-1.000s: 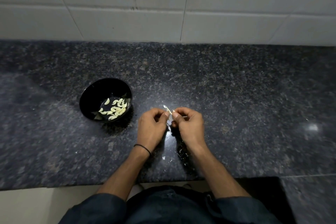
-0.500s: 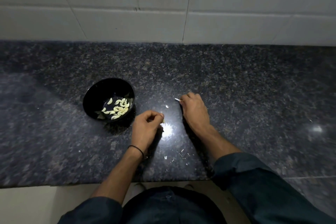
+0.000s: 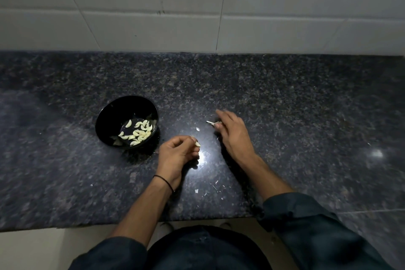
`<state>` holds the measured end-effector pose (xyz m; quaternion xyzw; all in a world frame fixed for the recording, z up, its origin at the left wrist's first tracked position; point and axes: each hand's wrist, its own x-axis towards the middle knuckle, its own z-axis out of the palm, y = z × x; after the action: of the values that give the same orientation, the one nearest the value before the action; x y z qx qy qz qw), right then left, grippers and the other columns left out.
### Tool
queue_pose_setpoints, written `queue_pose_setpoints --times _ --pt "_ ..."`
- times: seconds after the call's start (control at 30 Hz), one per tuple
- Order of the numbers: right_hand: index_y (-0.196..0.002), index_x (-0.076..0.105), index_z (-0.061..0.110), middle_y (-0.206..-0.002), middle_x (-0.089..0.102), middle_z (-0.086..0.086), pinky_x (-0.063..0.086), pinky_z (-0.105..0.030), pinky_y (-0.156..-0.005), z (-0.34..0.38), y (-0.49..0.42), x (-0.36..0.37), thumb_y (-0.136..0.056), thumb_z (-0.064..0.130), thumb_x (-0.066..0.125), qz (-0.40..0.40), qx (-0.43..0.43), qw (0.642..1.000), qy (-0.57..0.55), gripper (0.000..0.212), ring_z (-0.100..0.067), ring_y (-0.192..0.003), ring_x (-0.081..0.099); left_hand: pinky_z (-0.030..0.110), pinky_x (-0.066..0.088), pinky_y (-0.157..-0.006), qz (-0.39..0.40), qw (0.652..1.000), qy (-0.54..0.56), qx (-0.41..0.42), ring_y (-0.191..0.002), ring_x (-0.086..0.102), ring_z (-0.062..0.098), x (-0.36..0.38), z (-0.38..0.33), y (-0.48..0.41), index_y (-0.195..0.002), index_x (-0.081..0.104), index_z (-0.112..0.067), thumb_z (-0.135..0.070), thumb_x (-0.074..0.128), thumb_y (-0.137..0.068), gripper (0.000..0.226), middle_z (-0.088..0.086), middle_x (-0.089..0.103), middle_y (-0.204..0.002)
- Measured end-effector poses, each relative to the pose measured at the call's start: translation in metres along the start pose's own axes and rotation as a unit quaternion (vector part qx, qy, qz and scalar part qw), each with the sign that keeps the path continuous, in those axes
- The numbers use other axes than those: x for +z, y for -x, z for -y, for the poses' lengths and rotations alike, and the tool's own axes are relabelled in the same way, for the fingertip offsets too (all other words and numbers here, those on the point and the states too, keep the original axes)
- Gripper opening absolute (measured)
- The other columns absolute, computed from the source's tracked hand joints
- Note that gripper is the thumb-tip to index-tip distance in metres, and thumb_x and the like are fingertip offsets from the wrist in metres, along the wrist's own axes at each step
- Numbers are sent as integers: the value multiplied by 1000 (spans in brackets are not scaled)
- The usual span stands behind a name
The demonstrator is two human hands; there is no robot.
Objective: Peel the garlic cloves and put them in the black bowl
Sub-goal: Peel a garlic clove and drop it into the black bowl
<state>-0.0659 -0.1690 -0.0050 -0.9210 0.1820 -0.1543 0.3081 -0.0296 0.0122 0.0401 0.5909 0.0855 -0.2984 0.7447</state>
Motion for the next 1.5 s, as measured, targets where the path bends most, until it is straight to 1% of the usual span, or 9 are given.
queue_pose_setpoints --times 0.17,0.3,0.5,0.6,0.77,1.0,1.27,1.4,1.5 --pt "-128 66 10 -122 64 0 43 -14 -98 29 30 -22 -103 18 56 -122 54 981 -140 28 -7 -111 58 22 51 -49 21 999 21 -11 -55 61 13 5 1 0 -85 67 -3 0 65 -91 6 9 68 -69" --pt "-112 73 24 -103 73 9 56 -30 -83 54 62 -22 -99 29 63 -62 162 942 -286 17 -11 -94 69 28 47 -52 40 999 14 -24 -57 60 16 8 6 -1 -95 71 -2 -11 69 -90 11 9 68 -72" --pt "-96 73 8 -83 75 -4 55 -25 -66 67 75 -21 -96 14 68 -35 239 884 -400 8 -14 -73 67 29 42 -53 59 998 -14 -26 -60 56 21 14 17 1 -94 75 -5 -16 69 -91 12 15 67 -75" --pt "-91 71 4 -71 70 -5 49 -22 -53 62 75 -24 -96 12 66 -50 286 870 -398 10 -12 -61 60 28 44 -52 61 997 -50 -11 -61 55 22 15 20 3 -95 75 -2 -16 69 -91 16 15 68 -78" --pt "-82 69 11 -65 69 0 47 -22 -51 56 80 -20 -96 10 65 -66 312 872 -371 15 -9 -55 58 16 46 -57 57 975 -200 78 -61 60 5 15 24 3 -83 75 -8 -11 68 -92 12 -5 70 -65" --pt "-80 70 19 -70 73 1 56 -36 -66 48 81 -19 -96 20 66 -87 305 896 -311 16 -10 -64 64 43 58 -80 65 933 -334 114 -75 70 16 12 32 -6 -75 73 -25 -25 72 -87 12 -7 74 -75" --pt "-83 71 18 -70 73 0 53 -27 -62 49 83 -23 -97 22 65 -101 314 891 -312 16 -5 -62 65 23 46 -64 39 898 -408 156 -67 63 7 16 34 -4 -72 70 -25 -25 78 -83 14 -8 70 -72" --pt "-85 72 15 -70 72 1 53 -23 -62 51 83 -27 -97 20 65 -104 313 889 -317 16 -2 -61 64 28 42 -63 53 865 -452 214 -68 60 10 17 33 -4 -68 70 -20 -39 67 -92 31 -5 63 -70" --pt "-83 71 17 -70 72 1 54 -27 -64 51 83 -26 -97 23 65 -102 314 893 -305 16 -5 -62 64 27 49 -72 48 855 -468 218 -75 62 6 18 31 -5 -80 77 -22 -23 75 -86 7 -8 67 -82"
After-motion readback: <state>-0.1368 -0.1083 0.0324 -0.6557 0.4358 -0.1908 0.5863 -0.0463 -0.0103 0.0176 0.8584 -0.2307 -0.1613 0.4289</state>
